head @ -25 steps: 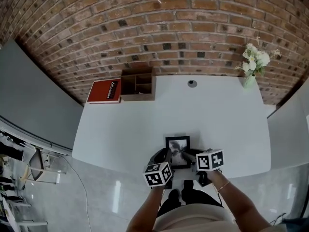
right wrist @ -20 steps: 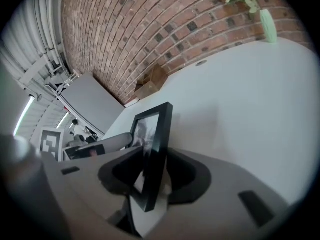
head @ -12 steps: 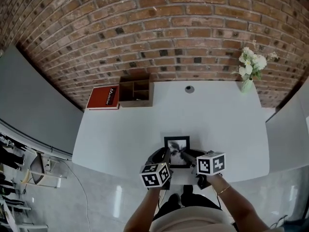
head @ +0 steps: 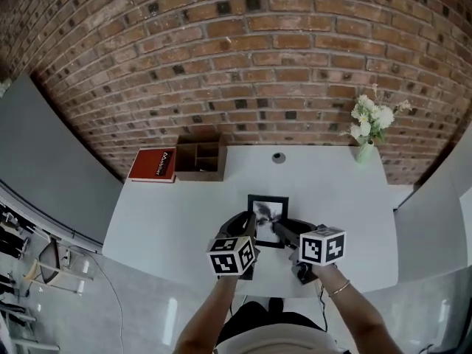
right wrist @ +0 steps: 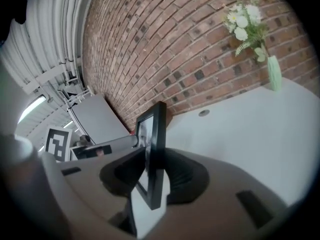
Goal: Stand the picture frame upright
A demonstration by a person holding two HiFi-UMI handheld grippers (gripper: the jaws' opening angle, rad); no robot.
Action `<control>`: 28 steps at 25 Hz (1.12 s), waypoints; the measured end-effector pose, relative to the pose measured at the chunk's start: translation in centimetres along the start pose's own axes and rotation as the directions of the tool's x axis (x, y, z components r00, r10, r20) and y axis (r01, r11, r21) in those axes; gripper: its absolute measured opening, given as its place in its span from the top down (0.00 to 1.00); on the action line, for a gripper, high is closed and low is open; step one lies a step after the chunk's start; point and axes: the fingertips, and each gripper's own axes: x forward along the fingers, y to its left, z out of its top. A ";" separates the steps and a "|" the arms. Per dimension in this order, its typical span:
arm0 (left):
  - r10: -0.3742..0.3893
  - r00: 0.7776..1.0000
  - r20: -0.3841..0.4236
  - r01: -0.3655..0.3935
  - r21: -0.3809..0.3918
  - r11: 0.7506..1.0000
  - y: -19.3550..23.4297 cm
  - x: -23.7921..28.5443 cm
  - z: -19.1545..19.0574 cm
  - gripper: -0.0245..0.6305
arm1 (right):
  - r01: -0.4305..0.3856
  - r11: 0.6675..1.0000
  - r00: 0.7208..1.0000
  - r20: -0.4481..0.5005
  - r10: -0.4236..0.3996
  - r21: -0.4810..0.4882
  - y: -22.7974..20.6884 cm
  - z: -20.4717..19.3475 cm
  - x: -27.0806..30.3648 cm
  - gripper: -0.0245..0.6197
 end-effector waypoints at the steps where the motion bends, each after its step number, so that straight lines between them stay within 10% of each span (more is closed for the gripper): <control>1: 0.000 1.000 0.009 0.000 0.005 1.000 -0.3 0.4 0.7 0.86 | 0.000 1.000 1.000 0.012 0.000 -0.008 -0.1 0.8 -0.1 0.77; 28: -0.037 0.994 0.104 0.031 0.062 0.998 4.9 15.1 12.6 0.87 | 0.098 0.987 0.990 0.114 -0.084 -0.124 -7.4 16.3 10.6 0.77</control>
